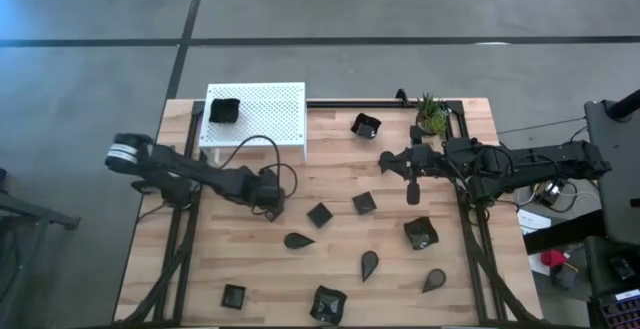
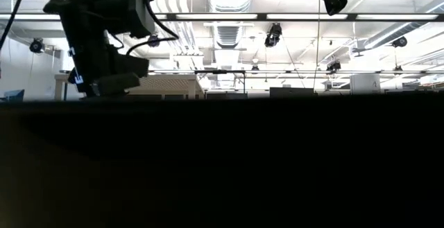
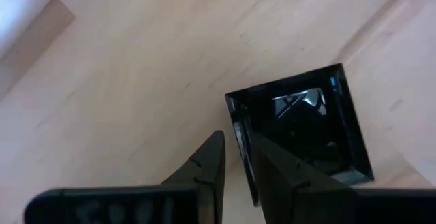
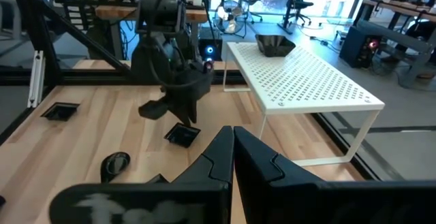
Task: Pick & Place Mini shaped plates
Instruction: Put the square plate on the shelf
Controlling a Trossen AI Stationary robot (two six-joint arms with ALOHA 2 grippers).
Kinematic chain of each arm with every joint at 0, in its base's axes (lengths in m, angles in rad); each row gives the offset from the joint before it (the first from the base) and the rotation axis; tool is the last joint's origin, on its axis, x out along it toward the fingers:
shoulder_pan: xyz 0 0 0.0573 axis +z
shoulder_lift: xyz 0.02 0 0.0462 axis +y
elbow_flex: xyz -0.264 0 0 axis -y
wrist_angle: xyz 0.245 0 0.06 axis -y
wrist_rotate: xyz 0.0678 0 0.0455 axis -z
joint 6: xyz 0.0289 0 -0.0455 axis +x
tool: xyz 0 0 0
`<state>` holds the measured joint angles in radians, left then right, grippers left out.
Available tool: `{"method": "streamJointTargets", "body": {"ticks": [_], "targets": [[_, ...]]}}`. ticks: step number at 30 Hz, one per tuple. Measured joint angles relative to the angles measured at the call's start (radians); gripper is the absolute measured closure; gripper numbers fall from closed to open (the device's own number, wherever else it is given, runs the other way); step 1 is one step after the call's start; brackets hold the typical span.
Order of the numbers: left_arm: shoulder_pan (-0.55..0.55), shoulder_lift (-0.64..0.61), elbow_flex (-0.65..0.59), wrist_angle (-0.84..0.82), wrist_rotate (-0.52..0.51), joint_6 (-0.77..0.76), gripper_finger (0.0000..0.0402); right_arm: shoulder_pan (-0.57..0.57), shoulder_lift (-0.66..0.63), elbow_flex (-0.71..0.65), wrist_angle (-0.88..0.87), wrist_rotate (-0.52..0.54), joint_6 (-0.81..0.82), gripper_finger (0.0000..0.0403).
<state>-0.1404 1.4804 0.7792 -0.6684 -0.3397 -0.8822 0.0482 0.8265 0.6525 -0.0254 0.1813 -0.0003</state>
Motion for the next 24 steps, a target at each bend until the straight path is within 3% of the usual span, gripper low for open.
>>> {"method": "streamJointTargets", "body": {"ticks": [24], "targets": [[0.012, 0.04, -0.001, 0.033, 0.007, 0.0, 0.0335, 0.0, 0.0, -0.001, 0.0, 0.001, -0.012, 0.0394]]}}
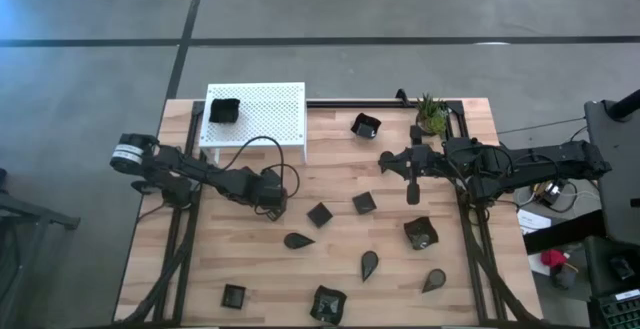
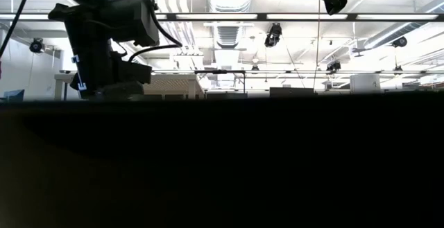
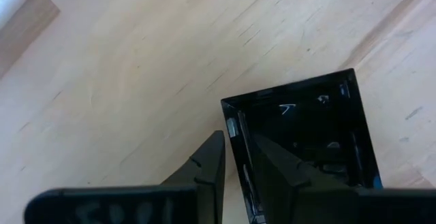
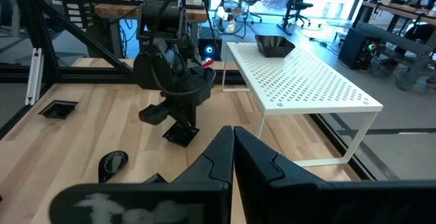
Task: Pick & Place Mini shaped plates
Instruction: Put the square plate on the shelf
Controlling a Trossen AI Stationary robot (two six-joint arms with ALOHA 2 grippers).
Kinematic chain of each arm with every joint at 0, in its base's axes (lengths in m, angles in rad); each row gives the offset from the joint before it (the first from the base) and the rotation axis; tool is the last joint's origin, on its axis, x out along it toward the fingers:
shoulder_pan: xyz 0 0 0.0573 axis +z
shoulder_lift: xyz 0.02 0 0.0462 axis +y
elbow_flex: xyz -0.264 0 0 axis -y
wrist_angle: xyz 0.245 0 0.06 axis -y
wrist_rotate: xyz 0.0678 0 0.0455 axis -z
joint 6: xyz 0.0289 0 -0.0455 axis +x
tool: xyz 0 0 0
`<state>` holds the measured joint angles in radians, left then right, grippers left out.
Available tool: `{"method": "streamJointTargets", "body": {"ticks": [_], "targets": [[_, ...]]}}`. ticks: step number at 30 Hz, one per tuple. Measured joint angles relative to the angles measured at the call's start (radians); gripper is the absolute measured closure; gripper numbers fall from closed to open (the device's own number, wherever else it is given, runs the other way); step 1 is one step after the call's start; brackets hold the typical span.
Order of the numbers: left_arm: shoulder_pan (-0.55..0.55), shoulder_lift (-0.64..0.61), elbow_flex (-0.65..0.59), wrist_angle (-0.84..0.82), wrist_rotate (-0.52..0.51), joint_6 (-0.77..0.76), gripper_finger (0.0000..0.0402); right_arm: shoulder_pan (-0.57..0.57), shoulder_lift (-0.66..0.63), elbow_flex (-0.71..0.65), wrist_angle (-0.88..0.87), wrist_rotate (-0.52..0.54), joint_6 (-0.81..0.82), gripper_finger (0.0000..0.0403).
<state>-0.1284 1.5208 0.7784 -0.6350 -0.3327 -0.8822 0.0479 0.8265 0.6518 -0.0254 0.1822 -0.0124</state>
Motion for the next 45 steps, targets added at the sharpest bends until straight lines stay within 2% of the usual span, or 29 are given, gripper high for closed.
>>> {"method": "streamJointTargets", "body": {"ticks": [14, 20, 25, 39, 45], "targets": [[0.0, -0.001, -0.042, 0.091, 0.037, 0.001, 0.0337, 0.0, 0.0, 0.0, 0.0, 0.001, -0.014, 0.0394], [0.0, -0.002, -0.038, 0.089, 0.038, 0.05, 0.0389, 0.0, 0.0, 0.0, 0.0, 0.001, -0.014, 0.0394], [0.0, -0.01, -0.017, 0.083, 0.048, 0.1, 0.0397, 0.0, 0.0, 0.0, 0.0, 0.001, -0.014, 0.0394], [0.002, -0.234, 0.104, -0.039, 0.044, 0.197, 0.0402, 0.0, 0.0, 0.0, 0.0, 0.001, -0.014, 0.0394], [0.023, -0.296, 0.23, -0.155, -0.048, 0.271, 0.0401, 0.0, 0.0, 0.0, 0.0, 0.001, -0.01, 0.0394]]}}
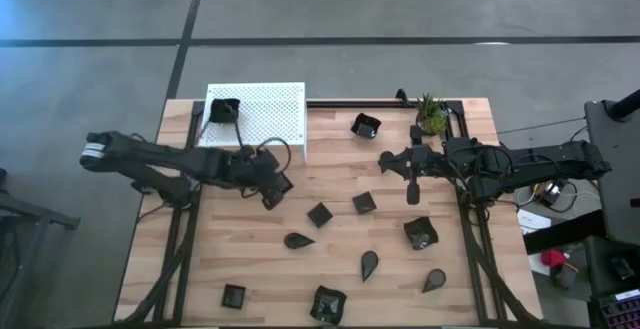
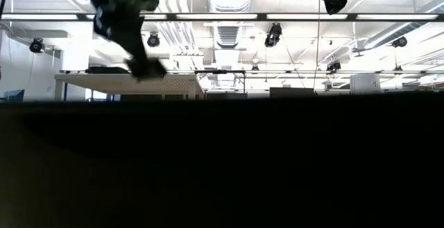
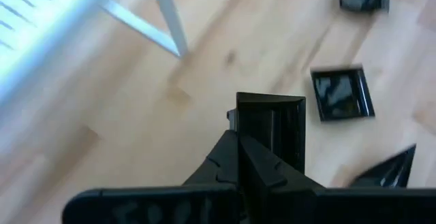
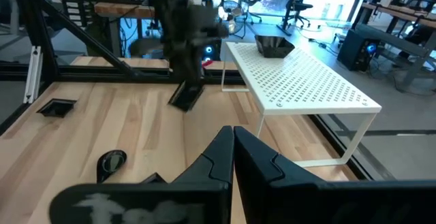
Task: Pick & Place Mini shaped plates
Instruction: Put the square plate on the shelf
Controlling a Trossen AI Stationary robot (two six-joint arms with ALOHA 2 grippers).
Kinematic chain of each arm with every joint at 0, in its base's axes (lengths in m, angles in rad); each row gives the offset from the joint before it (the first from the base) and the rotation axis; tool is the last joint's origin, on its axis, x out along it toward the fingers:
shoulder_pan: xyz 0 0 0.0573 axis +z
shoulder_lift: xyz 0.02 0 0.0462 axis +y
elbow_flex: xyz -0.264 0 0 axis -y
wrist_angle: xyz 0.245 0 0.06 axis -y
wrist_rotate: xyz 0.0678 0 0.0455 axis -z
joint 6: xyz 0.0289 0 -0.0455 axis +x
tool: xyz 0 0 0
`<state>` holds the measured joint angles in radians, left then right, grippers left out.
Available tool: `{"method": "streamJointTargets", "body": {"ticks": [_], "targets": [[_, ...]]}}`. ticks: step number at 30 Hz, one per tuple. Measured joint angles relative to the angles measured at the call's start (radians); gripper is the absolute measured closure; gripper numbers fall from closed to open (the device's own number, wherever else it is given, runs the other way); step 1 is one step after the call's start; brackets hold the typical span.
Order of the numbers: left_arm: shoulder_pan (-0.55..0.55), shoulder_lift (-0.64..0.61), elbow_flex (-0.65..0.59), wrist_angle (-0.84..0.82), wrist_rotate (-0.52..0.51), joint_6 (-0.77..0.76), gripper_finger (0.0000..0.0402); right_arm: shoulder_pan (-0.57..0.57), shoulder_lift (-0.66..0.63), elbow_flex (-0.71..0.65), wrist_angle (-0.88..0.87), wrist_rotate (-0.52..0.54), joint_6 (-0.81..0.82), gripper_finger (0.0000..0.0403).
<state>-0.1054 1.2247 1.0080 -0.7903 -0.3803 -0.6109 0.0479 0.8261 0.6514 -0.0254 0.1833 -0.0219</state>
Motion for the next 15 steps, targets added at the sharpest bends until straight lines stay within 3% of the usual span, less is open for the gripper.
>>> {"method": "streamJointTargets", "body": {"ticks": [5, 11, 15], "targets": [[0.052, -0.015, 0.122, -0.073, -0.023, 0.057, 0.0401, 0.0, 0.0, 0.0, 0.003, 0.0, 0.001, 0.0394], [0.159, -0.014, 0.213, -0.094, -0.174, 0.086, 0.0401, 0.0, 0.0, 0.0, 0.004, 0.0, -0.004, 0.0394], [0.271, -0.017, 0.232, -0.095, -0.168, 0.058, 0.0401, 0.0, 0.0, 0.0, 0.017, 0.003, -0.005, 0.0394]]}}
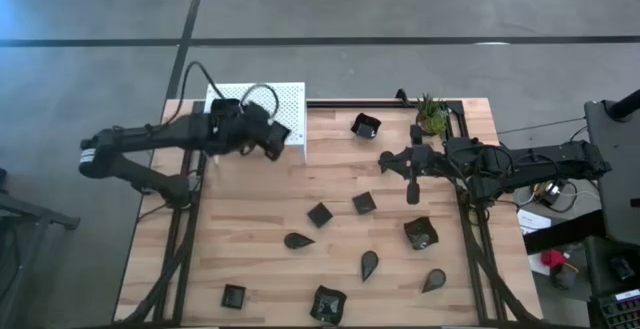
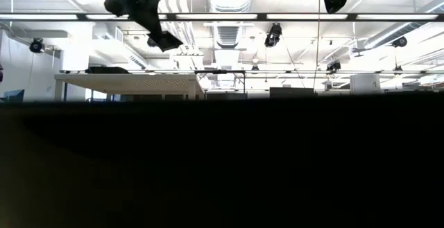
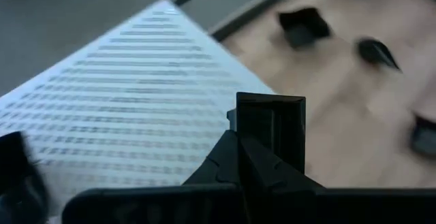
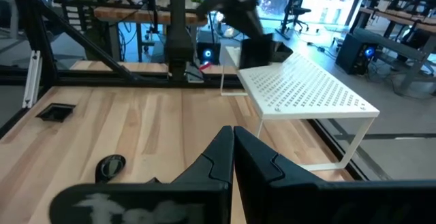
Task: Pick & Place Mini shaped plates
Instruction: Put the square plate on the shelf
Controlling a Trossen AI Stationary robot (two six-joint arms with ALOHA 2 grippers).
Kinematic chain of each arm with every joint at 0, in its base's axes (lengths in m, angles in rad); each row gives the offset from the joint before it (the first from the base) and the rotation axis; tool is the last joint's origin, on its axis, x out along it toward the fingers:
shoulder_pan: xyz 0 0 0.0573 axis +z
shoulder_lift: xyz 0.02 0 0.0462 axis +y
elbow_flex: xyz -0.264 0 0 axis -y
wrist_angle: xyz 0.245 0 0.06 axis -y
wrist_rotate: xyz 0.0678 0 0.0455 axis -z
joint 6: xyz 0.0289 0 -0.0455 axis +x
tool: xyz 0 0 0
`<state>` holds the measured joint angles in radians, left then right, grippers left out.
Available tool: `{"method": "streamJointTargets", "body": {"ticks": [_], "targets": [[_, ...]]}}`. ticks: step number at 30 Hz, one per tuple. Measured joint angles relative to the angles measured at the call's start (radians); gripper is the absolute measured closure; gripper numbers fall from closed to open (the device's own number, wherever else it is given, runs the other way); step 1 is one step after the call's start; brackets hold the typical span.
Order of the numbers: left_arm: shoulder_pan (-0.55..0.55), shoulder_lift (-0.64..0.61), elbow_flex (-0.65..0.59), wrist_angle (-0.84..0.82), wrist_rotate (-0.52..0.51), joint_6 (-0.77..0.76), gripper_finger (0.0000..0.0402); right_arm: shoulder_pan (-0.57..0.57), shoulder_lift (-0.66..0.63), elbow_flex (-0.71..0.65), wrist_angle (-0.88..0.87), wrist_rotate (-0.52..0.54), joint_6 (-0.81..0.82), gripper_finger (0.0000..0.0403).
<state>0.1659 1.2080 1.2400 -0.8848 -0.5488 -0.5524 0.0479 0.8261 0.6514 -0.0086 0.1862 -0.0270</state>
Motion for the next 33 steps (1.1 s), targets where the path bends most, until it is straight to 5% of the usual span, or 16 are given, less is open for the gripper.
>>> {"method": "streamJointTargets", "body": {"ticks": [15, 33], "targets": [[0.325, 0.015, -0.002, -0.006, 0.013, -0.117, 0.0401, 0.0, 0.0, 0.0, -0.001, 0.0, -0.009, 0.0394], [0.392, 0.109, -0.002, -0.033, 0.039, -0.153, 0.0401, 0.0, 0.0, 0.0, -0.001, -0.001, -0.004, 0.0394]]}}
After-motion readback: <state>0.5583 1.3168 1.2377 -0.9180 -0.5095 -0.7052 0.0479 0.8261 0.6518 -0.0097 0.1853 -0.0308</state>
